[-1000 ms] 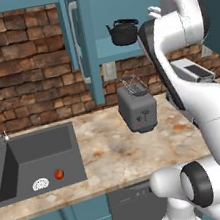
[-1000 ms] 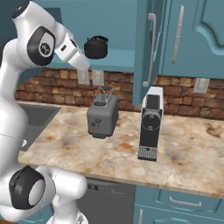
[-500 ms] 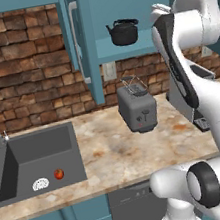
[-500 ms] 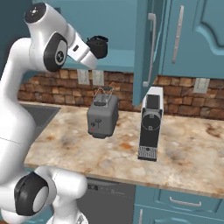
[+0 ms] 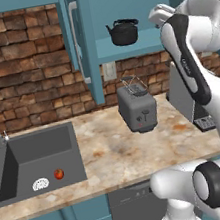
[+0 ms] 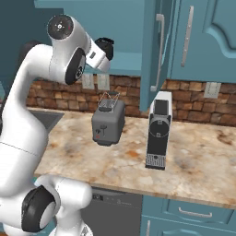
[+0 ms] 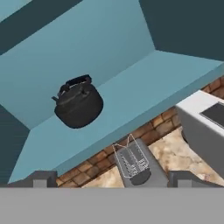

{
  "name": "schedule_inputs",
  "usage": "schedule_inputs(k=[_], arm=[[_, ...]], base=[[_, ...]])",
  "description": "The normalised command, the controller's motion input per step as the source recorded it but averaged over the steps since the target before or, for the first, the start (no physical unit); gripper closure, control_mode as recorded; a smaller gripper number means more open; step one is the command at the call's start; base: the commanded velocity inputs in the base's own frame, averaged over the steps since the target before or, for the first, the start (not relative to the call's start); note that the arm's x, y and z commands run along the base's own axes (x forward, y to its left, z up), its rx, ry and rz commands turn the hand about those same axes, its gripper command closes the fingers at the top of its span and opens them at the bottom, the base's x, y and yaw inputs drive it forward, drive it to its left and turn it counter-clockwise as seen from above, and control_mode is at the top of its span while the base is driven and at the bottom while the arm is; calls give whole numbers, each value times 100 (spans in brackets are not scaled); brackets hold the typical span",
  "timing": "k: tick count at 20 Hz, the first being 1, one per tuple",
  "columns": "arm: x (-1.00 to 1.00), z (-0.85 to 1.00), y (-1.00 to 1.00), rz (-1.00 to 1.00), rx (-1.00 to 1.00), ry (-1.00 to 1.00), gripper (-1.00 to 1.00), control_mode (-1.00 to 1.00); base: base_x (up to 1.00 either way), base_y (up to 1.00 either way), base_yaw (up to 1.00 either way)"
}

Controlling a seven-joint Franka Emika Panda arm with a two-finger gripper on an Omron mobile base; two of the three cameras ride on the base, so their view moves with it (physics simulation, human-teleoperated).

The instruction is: Open the cabinet, pick the kettle from the cabinet, and place it in the sink.

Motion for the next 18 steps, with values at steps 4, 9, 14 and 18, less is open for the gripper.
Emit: schedule_inputs(k=[4, 9, 14, 18], arm=[[17, 1, 7, 23, 7, -9, -100, -100], [19, 0, 6, 21, 3, -12, -100, -100], [22, 5, 8, 17, 1, -7, -100, -100], [17, 10, 15, 10, 0, -8, -100, -100]], base=[[0, 0, 0], [0, 0, 0], [0, 0, 0], [0, 0, 0]])
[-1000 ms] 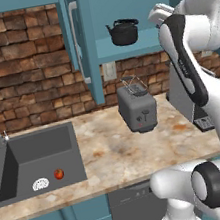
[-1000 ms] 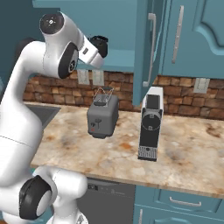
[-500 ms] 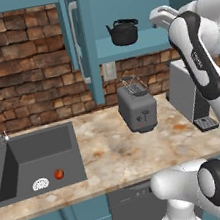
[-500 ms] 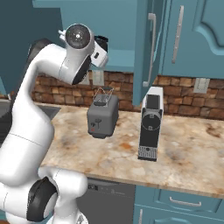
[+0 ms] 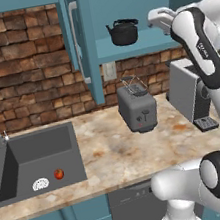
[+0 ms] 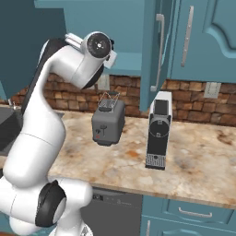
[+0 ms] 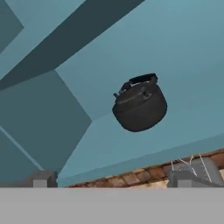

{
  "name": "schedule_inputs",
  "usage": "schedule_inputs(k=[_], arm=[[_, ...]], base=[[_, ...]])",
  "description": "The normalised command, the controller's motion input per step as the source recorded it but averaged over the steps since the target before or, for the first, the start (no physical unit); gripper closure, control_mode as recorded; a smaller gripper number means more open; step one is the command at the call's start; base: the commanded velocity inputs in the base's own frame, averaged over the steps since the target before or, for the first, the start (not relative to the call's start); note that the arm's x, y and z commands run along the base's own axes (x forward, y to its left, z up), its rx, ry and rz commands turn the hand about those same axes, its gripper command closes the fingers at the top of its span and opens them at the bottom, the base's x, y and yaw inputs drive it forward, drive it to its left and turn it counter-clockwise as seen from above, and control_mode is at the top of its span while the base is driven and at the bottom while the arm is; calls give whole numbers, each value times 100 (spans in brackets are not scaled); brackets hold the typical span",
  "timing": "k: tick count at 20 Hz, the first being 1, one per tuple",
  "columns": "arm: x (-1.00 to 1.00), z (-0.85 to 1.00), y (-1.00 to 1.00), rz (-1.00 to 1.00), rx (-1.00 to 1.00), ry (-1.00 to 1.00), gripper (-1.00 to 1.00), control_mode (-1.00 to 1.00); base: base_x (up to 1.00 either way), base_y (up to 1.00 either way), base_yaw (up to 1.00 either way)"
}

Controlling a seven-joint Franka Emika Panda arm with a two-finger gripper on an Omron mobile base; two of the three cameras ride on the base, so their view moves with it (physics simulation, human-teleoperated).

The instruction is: Open the cabinet, pick the kettle from the cabinet, and place it in the sink.

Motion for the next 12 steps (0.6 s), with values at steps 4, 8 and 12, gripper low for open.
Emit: schedule_inputs(k=[4, 8, 12], arm=[[20, 10, 15, 4, -2, -7, -100, -100], [25, 6, 15, 1, -3, -8, -100, -100], [24, 0, 18, 0, -8, -2, -100, -100]], base=[[0, 0, 0], [0, 0, 0], [0, 0, 0]])
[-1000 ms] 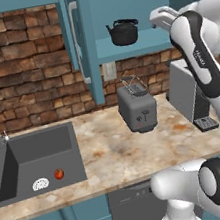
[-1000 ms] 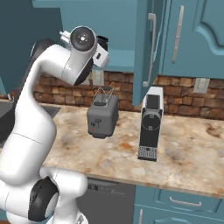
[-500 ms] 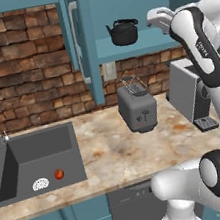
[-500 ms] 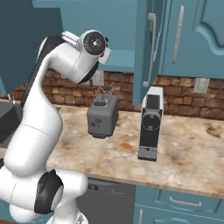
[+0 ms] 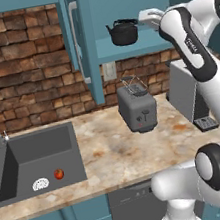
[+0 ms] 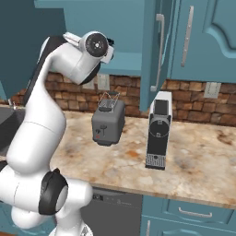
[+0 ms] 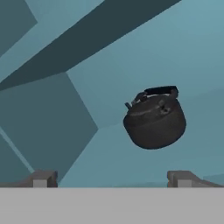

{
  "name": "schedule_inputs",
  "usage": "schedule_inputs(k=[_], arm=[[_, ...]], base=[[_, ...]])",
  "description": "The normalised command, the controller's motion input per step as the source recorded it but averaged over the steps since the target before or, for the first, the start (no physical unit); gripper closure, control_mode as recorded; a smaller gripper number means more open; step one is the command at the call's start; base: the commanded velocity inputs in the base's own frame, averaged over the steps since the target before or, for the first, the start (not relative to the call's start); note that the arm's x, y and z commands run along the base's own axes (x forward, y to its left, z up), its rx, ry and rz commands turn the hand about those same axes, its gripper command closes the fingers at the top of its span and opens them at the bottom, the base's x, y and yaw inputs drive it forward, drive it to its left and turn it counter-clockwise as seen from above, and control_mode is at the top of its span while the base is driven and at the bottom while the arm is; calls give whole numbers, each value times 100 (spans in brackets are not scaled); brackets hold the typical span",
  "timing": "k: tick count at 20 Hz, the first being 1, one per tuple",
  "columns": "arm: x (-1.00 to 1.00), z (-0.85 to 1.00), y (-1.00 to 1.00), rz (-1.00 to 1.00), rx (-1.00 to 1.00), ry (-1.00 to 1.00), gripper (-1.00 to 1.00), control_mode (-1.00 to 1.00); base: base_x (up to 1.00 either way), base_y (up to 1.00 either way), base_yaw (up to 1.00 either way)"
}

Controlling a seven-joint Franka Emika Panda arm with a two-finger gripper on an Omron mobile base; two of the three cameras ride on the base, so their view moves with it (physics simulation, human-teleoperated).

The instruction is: Open the cabinet, pick the kettle from the cabinet, and place it in the sink.

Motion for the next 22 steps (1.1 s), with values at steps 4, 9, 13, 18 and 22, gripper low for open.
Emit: schedule_inputs(k=[4, 9, 13, 18, 22], arm=[[25, 0, 16, 0, -7, -1, -100, -100], [30, 1, 12, -4, -9, 0, -100, -100], [28, 12, 9, -5, -2, 2, -100, -100], [28, 6, 1, -4, 0, 0, -100, -100], [23, 0, 2, -3, 0, 0, -100, -100]], base=[[0, 0, 0], [0, 0, 0], [0, 0, 0], [0, 0, 0], [0, 0, 0]])
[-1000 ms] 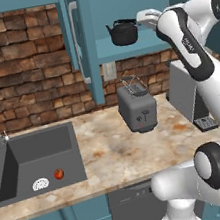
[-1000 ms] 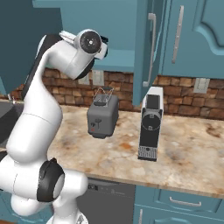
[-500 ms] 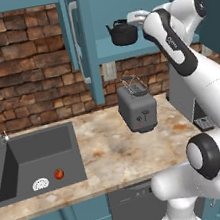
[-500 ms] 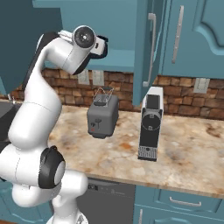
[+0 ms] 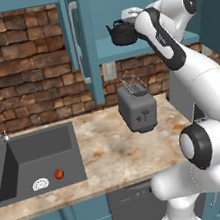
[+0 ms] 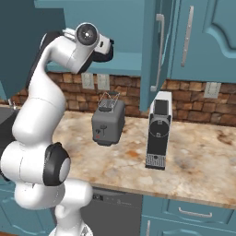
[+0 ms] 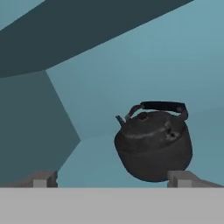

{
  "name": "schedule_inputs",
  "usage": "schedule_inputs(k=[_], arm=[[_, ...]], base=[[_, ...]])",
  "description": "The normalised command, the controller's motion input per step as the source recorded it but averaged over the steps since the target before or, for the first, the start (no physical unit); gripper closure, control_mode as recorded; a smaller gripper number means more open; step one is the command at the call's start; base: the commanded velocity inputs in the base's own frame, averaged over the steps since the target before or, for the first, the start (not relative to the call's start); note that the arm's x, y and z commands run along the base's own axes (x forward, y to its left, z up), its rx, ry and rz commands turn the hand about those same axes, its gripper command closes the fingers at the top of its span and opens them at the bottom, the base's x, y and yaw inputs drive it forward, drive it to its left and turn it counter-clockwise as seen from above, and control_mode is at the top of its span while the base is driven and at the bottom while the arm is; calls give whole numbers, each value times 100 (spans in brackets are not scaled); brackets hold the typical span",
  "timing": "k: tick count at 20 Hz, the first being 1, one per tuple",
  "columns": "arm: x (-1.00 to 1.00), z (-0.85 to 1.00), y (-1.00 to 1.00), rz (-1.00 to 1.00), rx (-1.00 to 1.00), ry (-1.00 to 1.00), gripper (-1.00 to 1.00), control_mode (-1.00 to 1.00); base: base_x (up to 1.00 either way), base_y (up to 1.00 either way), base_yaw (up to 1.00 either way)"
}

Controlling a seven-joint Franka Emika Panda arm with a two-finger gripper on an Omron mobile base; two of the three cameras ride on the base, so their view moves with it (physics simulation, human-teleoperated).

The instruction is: Open the cabinet, pick the kettle from the cabinet, and place it in the sink.

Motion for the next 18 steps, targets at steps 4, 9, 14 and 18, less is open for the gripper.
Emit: schedule_inputs(k=[4, 9, 14, 18], arm=[[21, 0, 5, -4, 0, 0, -100, -100], [21, 0, 4, -5, -1, 0, -100, -100], [21, 0, 5, -5, -4, 0, -100, -100], [20, 0, 1, -7, -5, 0, -100, -100]], base=[[0, 0, 0], [0, 0, 0], [0, 0, 0], [0, 0, 0]])
